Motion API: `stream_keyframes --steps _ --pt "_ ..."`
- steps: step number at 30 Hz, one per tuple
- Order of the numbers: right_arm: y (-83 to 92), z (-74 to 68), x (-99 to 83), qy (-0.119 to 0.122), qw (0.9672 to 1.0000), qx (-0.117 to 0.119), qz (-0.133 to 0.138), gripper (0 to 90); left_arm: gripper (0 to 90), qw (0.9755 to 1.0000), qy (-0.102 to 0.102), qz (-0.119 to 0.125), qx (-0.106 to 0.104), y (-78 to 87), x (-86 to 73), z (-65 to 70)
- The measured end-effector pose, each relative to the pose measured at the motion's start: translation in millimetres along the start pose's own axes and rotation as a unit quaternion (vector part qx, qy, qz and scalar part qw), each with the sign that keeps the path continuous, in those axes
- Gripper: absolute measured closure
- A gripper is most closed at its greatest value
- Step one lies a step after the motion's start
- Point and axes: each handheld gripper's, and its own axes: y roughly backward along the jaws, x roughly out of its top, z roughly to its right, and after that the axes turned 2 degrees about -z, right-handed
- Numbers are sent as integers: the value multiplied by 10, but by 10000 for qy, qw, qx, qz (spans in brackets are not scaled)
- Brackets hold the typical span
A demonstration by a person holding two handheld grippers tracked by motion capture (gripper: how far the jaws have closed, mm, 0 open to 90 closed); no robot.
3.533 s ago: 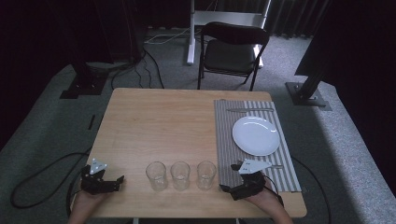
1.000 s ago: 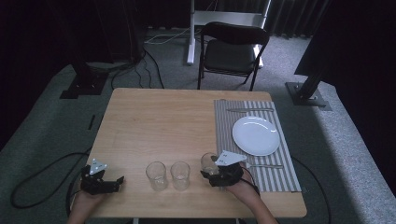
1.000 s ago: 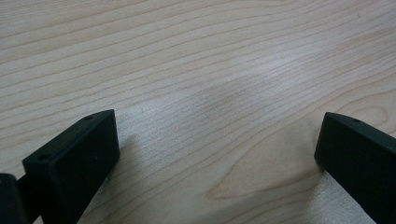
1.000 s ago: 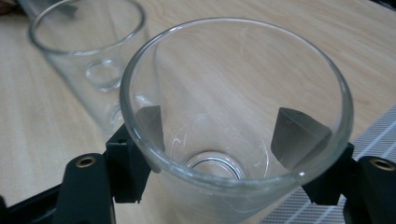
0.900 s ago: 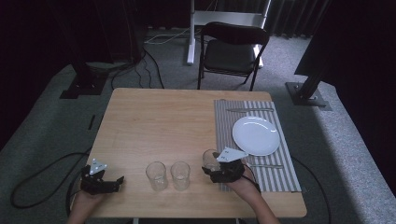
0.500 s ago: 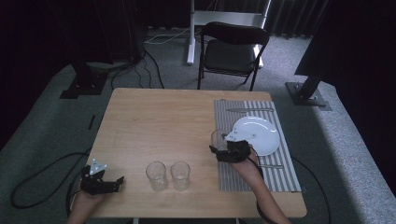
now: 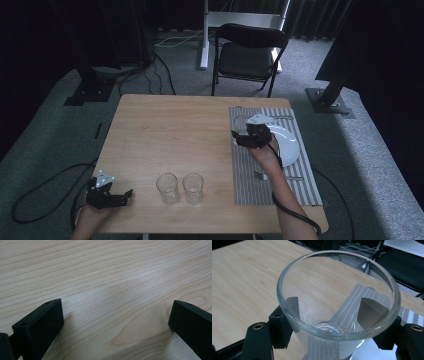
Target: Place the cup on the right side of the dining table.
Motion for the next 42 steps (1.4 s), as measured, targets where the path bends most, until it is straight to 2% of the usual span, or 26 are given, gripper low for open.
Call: stream_keyframes --steps 8,12,17,20,26,30,32,35,37,42 --pt "-282 191 86 -274 9992 -215 -177 300 3 10000 -6 1 -6 0 0 0" --pt "-398 274 90 -421 9980 -404 -230 300 3 10000 -5 1 -5 0 0 0" --pt "-541 337 13 -670 9950 -706 -219 300 3 10000 -11 -1 -8 1 -1 0" --pt "-654 352 -12 -671 9942 -769 -351 300 3 10000 -11 0 -9 1 -2 0" --pt "-872 386 3 -805 9921 -818 -511 300 3 10000 -11 0 -10 1 -2 0" --pt "-959 397 18 -796 9910 -902 -595 300 3 10000 -12 2 -10 2 -2 1" --pt "-973 417 12 -829 9901 -972 -584 300 3 10000 -17 1 -15 3 -4 2" --pt "-979 457 -20 -978 9893 -932 -552 300 3 10000 -30 0 -20 6 -7 3" --pt "-1002 458 -60 -967 9881 -998 -658 299 3 10000 -30 2 -23 7 -8 4" --pt "-996 483 -147 -1141 9876 -874 -629 297 3 10000 -34 2 -25 8 -10 5"
